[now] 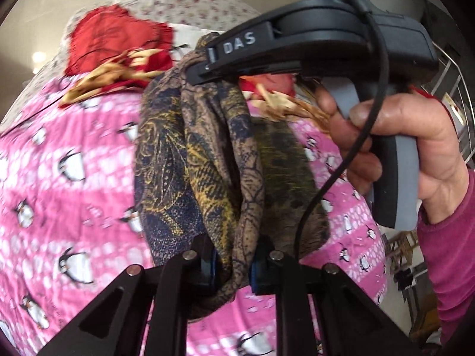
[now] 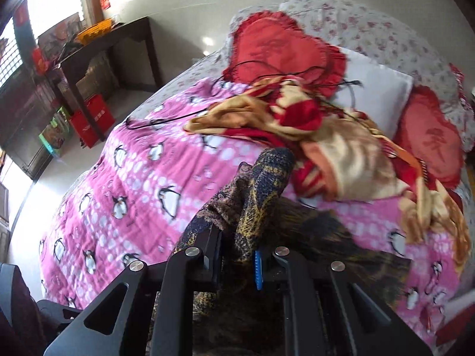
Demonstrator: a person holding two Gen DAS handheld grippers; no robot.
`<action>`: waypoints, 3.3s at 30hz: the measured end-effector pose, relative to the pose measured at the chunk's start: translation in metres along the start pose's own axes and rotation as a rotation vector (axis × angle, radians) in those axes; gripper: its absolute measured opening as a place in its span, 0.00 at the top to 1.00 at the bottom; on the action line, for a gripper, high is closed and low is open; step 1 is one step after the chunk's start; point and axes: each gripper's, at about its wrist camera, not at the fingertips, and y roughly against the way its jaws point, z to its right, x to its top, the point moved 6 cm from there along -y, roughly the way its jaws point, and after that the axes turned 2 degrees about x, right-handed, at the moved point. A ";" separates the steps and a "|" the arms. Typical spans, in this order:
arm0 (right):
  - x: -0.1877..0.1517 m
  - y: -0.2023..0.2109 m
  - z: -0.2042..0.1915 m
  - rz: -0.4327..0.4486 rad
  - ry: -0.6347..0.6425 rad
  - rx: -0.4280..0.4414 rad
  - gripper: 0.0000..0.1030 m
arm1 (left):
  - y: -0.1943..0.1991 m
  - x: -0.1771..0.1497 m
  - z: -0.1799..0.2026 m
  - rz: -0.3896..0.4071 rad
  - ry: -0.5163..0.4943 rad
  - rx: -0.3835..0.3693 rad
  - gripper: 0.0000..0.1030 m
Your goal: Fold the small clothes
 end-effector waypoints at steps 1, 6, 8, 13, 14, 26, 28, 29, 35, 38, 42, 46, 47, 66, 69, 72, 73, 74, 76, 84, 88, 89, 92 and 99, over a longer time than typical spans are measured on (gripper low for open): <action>-0.002 0.004 0.006 0.003 -0.005 -0.004 0.88 | -0.005 0.003 0.012 -0.004 -0.019 -0.006 0.85; -0.018 0.023 0.049 0.010 -0.035 -0.035 0.88 | -0.030 0.011 0.054 -0.028 -0.073 -0.035 0.85; -0.026 0.029 0.068 0.013 -0.052 -0.046 0.89 | -0.043 0.014 0.072 -0.043 -0.089 -0.050 0.85; -0.051 0.035 0.118 0.010 -0.114 -0.064 0.89 | -0.079 0.014 0.107 -0.076 -0.118 -0.073 0.85; -0.056 0.033 0.126 0.006 -0.126 -0.067 0.89 | -0.085 0.013 0.110 -0.083 -0.120 -0.074 0.85; -0.122 0.009 0.199 0.020 -0.369 -0.084 0.70 | -0.107 -0.001 0.123 -0.128 -0.134 -0.108 0.33; -0.128 0.027 0.199 0.046 -0.387 -0.091 0.69 | -0.087 0.002 0.111 -0.080 -0.149 -0.099 0.28; -0.133 0.038 0.195 0.065 -0.392 -0.081 0.69 | -0.080 0.005 0.104 -0.061 -0.152 -0.082 0.24; -0.171 0.066 0.153 0.073 -0.364 0.004 0.64 | -0.072 -0.006 0.053 -0.037 -0.144 0.137 0.22; -0.199 0.049 0.139 -0.012 -0.360 -0.027 0.64 | -0.085 -0.019 0.034 -0.073 -0.125 0.184 0.22; -0.229 0.040 0.137 -0.029 -0.377 -0.042 1.00 | -0.107 -0.035 0.019 -0.137 -0.078 0.193 0.22; -0.251 0.037 0.162 -0.025 -0.480 -0.057 1.00 | -0.121 -0.044 0.009 -0.169 -0.074 0.218 0.22; -0.255 0.034 0.167 -0.037 -0.507 -0.050 1.00 | -0.122 -0.046 0.008 -0.178 -0.073 0.219 0.22; -0.156 -0.003 0.214 0.073 -0.481 -0.272 1.00 | -0.131 -0.040 0.013 -0.148 -0.070 0.243 0.22; -0.167 0.000 0.218 0.083 -0.520 -0.223 1.00 | -0.130 -0.041 0.012 -0.145 -0.068 0.246 0.22; -0.177 0.025 0.207 0.090 -0.506 -0.221 0.85 | -0.130 -0.041 0.011 -0.144 -0.062 0.249 0.22; -0.182 0.034 0.200 0.096 -0.504 -0.195 0.77 | -0.130 -0.041 0.011 -0.142 -0.055 0.250 0.22; -0.185 0.039 0.193 0.101 -0.500 -0.169 0.74 | -0.129 -0.041 0.010 -0.140 -0.051 0.251 0.22; -0.199 0.048 0.174 0.084 -0.475 -0.137 0.72 | -0.128 -0.041 0.010 -0.139 -0.049 0.253 0.22; -0.261 0.028 0.154 -0.027 -0.484 -0.168 0.72 | -0.119 -0.042 0.012 -0.124 -0.062 0.278 0.22; -0.275 0.014 0.168 -0.019 -0.549 -0.119 0.72 | -0.117 -0.043 0.011 -0.130 -0.061 0.284 0.22; -0.277 0.014 0.170 -0.020 -0.559 -0.115 0.71 | -0.116 -0.043 0.010 -0.130 -0.063 0.287 0.22; -0.277 0.025 0.169 -0.008 -0.589 -0.114 0.69 | -0.114 -0.042 0.006 -0.125 -0.064 0.301 0.22; -0.253 0.058 0.165 0.111 -0.578 -0.149 0.67 | -0.115 -0.037 -0.001 -0.111 -0.040 0.313 0.22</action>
